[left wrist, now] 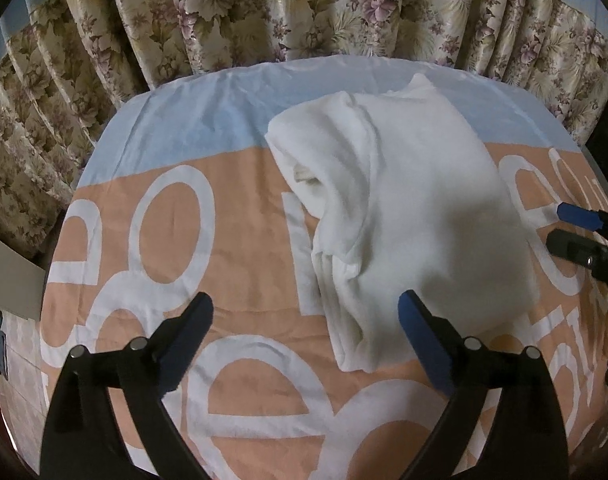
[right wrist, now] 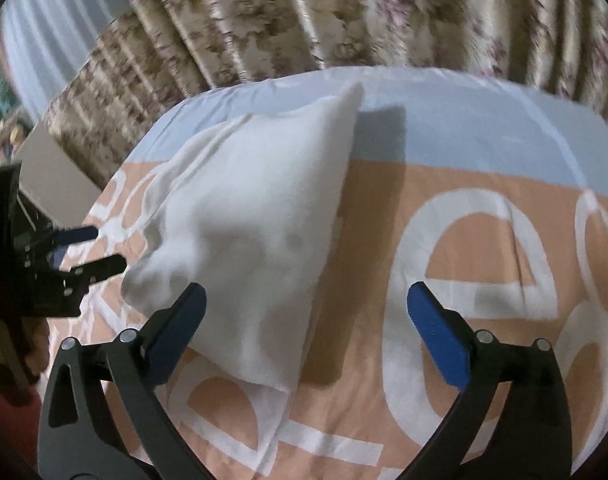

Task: Fold small clothes

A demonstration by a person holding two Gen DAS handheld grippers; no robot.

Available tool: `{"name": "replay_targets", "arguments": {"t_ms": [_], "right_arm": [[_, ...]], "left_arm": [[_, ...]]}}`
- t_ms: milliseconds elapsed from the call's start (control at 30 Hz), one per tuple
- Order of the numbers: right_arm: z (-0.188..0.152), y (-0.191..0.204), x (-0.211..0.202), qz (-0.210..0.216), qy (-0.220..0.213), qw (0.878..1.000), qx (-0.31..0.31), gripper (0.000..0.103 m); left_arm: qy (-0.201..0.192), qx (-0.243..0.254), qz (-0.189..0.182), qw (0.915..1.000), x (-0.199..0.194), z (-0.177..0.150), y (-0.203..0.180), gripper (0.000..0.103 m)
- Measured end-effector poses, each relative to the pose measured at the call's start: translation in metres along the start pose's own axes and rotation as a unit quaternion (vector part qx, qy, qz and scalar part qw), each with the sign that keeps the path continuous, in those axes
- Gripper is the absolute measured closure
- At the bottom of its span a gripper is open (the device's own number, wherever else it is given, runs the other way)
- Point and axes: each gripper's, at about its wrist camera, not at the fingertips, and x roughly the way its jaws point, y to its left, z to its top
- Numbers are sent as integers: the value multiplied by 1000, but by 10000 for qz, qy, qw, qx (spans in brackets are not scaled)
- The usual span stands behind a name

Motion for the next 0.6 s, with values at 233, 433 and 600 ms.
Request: {"name": "replay_targets", "arguments": {"t_ms": [233, 433, 600], "right_arm": [[1, -5, 7, 273, -10, 9989, 381, 3], [7, -4, 14, 345, -38, 9985, 414, 3], [11, -5, 20, 308, -29, 9988, 375, 3]], "left_arm": [[127, -15, -196, 9997, 15, 2, 0, 9], [286, -43, -532, 9982, 30, 6, -3, 9], [443, 13, -659, 9968, 47, 5, -9, 9]]}}
